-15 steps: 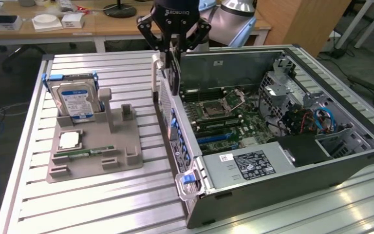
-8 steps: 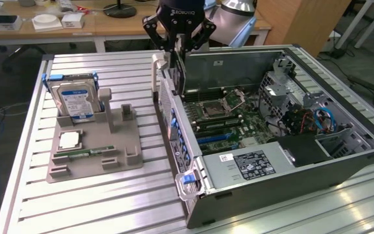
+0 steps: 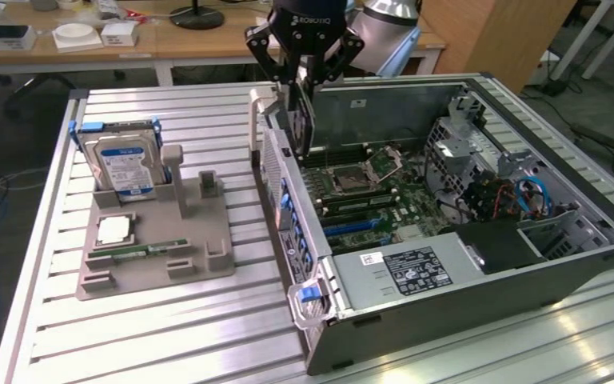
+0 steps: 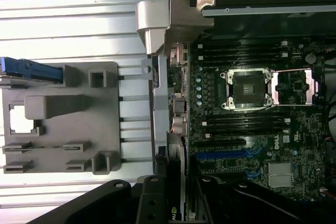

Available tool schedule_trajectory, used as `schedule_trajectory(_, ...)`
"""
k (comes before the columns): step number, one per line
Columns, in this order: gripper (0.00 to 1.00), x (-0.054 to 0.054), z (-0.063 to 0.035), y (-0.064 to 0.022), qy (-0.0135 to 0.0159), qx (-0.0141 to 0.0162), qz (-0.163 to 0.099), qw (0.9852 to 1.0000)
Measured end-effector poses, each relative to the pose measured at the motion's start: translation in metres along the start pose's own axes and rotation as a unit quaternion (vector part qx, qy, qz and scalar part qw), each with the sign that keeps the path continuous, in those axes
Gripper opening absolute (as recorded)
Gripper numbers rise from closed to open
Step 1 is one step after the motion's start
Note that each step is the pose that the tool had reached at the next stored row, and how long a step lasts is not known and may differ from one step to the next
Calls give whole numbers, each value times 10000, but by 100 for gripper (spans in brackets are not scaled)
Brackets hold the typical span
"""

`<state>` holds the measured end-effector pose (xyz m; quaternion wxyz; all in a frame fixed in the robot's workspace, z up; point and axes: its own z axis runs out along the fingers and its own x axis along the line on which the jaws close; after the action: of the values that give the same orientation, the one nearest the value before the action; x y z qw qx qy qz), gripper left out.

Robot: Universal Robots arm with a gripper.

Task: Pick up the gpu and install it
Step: 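Pick up the gpu and move the gpu toward the slot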

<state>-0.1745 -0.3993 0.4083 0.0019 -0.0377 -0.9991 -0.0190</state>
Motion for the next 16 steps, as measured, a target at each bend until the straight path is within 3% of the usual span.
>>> schedule_trajectory(16,26,-231,0,17,0,0,0,10000)
